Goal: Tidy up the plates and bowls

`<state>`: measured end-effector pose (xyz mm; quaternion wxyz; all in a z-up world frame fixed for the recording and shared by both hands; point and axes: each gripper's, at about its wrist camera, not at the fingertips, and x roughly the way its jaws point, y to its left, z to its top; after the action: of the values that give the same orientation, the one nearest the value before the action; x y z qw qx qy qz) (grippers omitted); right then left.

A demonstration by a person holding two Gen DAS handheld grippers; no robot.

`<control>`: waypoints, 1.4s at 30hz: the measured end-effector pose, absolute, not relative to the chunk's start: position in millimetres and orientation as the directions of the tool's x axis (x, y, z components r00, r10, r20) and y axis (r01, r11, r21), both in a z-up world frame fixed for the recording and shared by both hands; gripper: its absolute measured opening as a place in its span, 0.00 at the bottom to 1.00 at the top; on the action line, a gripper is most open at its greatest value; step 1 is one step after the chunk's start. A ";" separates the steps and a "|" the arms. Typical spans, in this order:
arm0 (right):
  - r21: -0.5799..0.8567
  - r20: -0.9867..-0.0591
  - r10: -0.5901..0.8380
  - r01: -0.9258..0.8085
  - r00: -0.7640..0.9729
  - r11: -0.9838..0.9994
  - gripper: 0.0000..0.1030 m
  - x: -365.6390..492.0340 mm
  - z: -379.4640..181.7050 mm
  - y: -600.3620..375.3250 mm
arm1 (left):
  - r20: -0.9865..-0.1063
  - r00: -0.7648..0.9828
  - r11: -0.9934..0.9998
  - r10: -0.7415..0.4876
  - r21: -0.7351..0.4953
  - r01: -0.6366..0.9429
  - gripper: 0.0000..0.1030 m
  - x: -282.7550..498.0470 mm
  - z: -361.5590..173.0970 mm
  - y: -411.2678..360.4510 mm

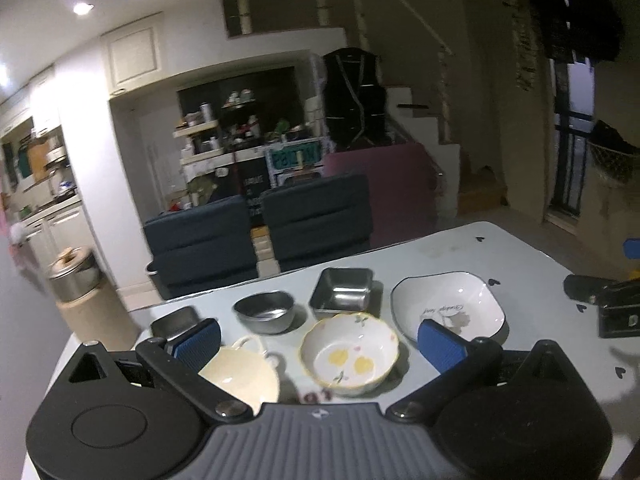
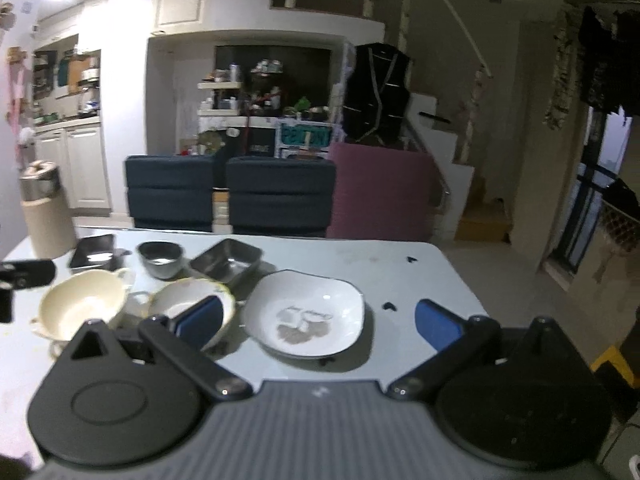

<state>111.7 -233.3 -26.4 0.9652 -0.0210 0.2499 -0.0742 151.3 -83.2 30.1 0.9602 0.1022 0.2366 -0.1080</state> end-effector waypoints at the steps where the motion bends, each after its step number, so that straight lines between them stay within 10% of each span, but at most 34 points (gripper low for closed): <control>1: -0.080 -0.481 -0.164 0.143 0.861 0.986 1.00 117.2 -30.8 -237.0 | -0.473 0.865 0.954 -0.166 0.146 0.263 1.00 158.6 27.5 -86.3; 28: 0.205 -0.587 -0.082 0.247 0.805 0.947 0.99 270.0 -162.6 -355.0 | -0.530 0.760 0.886 -0.377 0.033 0.463 1.00 295.5 -60.1 -175.3; 42: 0.308 -0.711 0.030 0.273 0.702 0.911 0.09 316.3 -200.8 -366.2 | -0.637 0.650 0.894 -0.414 -0.153 0.420 1.00 353.3 -91.2 -179.5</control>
<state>316.3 -366.2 -200.8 0.9007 0.1996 0.3800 -0.0676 353.3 -179.5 -91.2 0.9082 0.0041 0.3498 -0.2296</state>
